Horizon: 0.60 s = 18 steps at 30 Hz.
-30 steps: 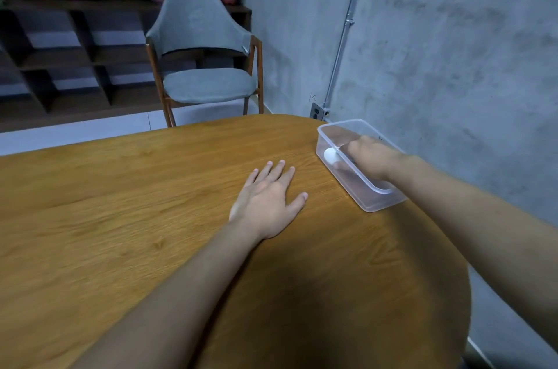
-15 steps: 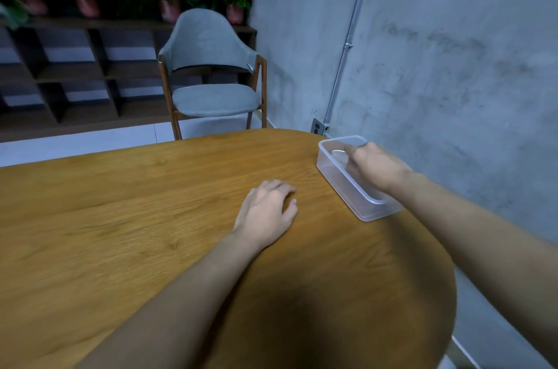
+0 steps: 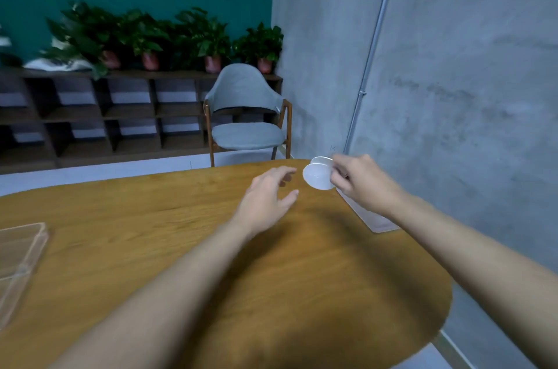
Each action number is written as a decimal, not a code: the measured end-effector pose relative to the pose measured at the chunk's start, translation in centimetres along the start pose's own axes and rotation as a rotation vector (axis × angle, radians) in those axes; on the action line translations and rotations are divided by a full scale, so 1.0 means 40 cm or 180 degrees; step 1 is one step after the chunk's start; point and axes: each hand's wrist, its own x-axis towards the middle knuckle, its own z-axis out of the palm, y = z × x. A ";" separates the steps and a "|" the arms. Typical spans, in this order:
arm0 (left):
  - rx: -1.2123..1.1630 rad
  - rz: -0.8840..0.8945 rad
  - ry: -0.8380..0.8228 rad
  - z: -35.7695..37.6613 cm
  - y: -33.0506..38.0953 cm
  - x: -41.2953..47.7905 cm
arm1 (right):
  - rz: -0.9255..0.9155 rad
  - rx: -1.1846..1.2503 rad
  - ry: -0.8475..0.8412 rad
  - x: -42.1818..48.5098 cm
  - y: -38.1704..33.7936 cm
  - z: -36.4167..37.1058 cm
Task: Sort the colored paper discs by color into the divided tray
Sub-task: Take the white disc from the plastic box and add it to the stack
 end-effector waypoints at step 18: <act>0.0136 -0.0651 0.0517 -0.549 -0.218 -0.402 | -0.1041 0.1399 -0.0226 0.039 -0.587 0.263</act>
